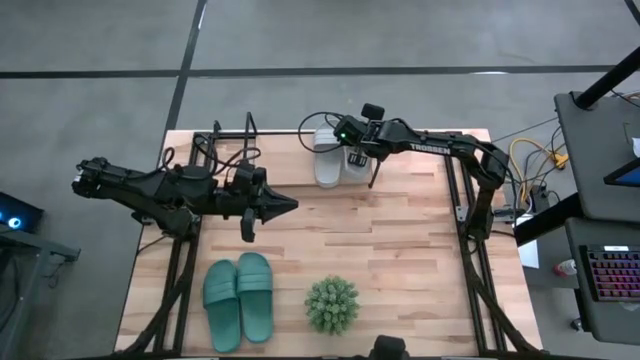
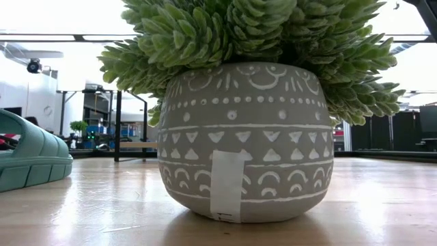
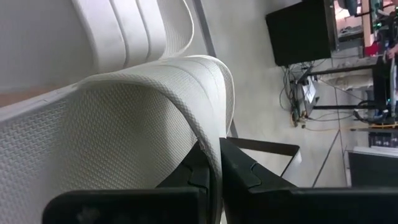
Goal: Pick and place slides into the shelf
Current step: Put the gray slipper on the shelf
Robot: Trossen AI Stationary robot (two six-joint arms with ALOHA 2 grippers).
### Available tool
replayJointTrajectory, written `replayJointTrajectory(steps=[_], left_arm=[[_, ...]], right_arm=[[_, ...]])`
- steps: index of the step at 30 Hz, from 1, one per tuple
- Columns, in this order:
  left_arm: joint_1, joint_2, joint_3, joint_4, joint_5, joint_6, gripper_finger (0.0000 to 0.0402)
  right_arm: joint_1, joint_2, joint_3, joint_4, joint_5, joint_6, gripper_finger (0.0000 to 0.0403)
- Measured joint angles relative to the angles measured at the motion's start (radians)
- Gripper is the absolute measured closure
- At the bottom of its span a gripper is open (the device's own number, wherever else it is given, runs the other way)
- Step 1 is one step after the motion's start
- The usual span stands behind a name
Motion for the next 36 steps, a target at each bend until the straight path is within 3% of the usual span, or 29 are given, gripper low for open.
replayJointTrajectory(steps=[5, 36], left_arm=[[0.0, 0.0, -0.007, 0.0, 0.0, -0.021, 0.0402], [0.0, 0.0, -0.026, 0.038, 0.001, -0.028, 0.0402]], right_arm=[[-0.013, 0.004, -0.037, 0.008, -0.05, 0.014, 0.0394], [-0.031, 0.017, -0.183, 0.167, -0.088, -0.018, 0.0394]])
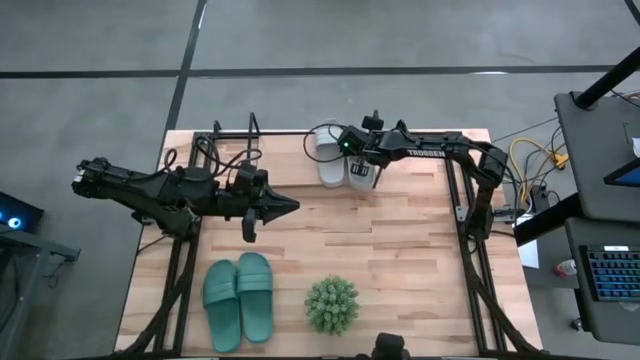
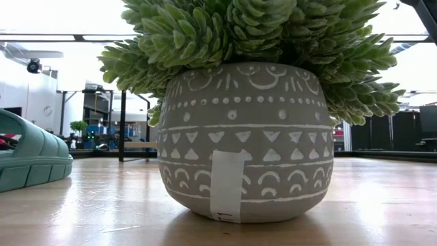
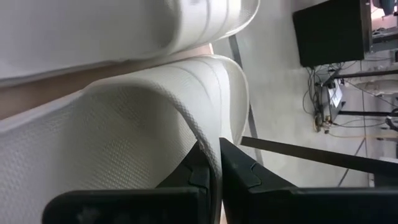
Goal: Pick and place slides into the shelf
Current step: Put the gray slipper on the shelf
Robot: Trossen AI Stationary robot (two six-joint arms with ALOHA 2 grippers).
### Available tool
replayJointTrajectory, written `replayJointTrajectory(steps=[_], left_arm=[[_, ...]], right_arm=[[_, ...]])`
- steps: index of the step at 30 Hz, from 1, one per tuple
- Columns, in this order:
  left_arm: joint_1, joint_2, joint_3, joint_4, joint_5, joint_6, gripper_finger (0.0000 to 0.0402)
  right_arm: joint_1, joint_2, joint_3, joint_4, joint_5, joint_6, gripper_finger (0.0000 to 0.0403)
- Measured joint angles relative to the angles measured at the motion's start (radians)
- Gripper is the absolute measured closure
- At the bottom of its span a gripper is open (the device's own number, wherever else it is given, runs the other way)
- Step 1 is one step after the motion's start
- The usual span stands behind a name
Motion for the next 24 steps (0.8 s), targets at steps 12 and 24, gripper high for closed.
replayJointTrajectory(steps=[12, 24], left_arm=[[0.0, 0.0, 0.0, -0.001, 0.0, -0.002, 0.0402], [0.0, 0.0, -0.003, -0.003, 0.0, -0.024, 0.0402]], right_arm=[[0.0, -0.003, -0.03, 0.034, -0.043, 0.022, 0.0385], [-0.001, -0.001, -0.031, 0.039, -0.048, 0.035, 0.0323]])
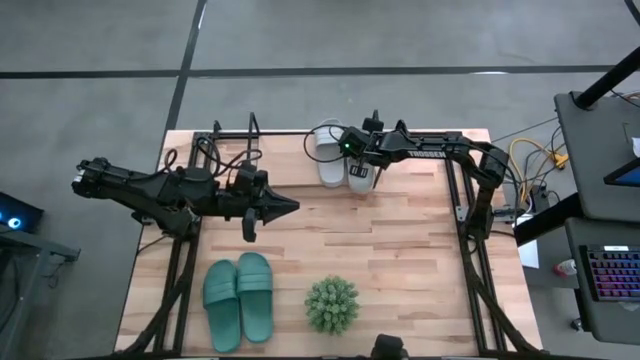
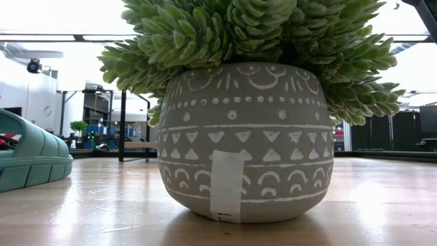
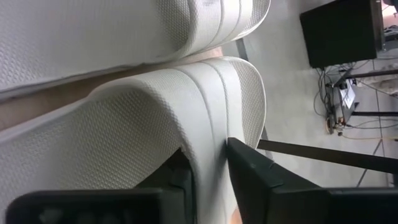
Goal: Pick and place slides into the shelf
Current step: Put the gray slipper on the shelf
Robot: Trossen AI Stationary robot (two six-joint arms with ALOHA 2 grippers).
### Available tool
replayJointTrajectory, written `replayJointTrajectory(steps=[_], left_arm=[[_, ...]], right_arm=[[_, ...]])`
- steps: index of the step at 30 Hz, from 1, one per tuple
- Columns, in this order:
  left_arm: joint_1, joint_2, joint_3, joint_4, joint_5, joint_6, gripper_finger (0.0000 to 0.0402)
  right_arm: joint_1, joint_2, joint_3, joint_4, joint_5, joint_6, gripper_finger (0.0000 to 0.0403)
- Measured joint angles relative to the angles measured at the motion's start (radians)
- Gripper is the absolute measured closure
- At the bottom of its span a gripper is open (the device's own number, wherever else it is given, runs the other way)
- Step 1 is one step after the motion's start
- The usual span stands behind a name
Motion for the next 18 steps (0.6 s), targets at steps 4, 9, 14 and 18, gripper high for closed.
replayJointTrajectory(steps=[4, 9, 14, 18], left_arm=[[0.0, 0.0, 0.0, 0.0, 0.0, 0.0, 0.0402], [0.0, 0.0, 0.0, 0.0, 0.0, 0.0, 0.0402], [0.0, 0.0, 0.0, 0.0, 0.0, 0.004, 0.0402], [0.0, 0.0, -0.003, 0.002, 0.0, 0.005, 0.0402]], right_arm=[[0.002, 0.0, 0.0, -0.002, -0.002, 0.0, 0.0297], [0.01, 0.0, 0.0, -0.007, -0.002, 0.006, 0.027], [0.026, -0.001, 0.0, -0.009, -0.001, 0.018, 0.0255], [0.037, -0.003, 0.003, -0.017, -0.001, 0.041, 0.0251]])
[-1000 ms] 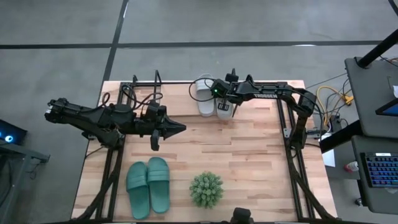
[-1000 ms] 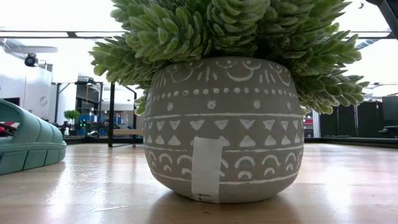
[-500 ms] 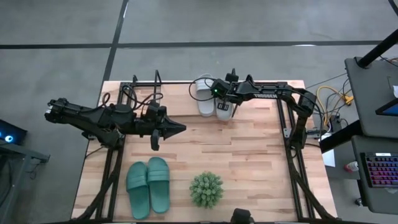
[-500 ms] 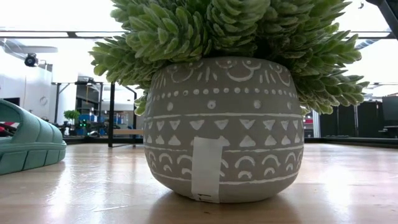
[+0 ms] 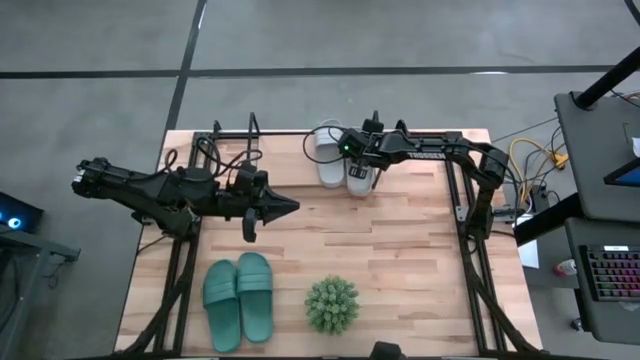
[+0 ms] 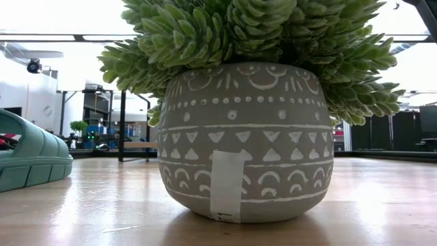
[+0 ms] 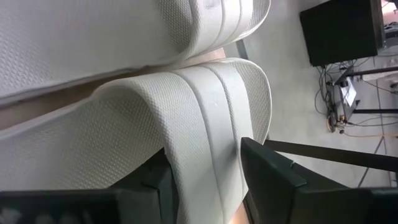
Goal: Pick and place slides into the shelf
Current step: Put the gray slipper on the shelf, then put the right green slipper on the shelf
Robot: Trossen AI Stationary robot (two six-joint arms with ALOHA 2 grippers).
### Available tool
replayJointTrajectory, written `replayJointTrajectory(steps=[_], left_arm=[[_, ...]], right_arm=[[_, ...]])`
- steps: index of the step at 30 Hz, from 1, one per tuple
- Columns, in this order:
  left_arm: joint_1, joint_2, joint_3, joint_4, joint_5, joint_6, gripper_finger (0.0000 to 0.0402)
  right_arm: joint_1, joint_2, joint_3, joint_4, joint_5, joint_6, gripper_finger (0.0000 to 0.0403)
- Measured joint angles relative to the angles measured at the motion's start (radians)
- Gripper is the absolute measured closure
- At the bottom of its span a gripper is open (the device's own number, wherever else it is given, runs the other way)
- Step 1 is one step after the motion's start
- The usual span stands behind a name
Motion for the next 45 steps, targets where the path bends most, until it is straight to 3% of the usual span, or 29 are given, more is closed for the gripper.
replayJointTrajectory(steps=[45], left_arm=[[0.0, 0.0, -0.01, -0.004, 0.007, 0.027, 0.0402]], right_arm=[[0.136, -0.124, 0.017, -0.094, -0.019, 0.063, 0.025]])
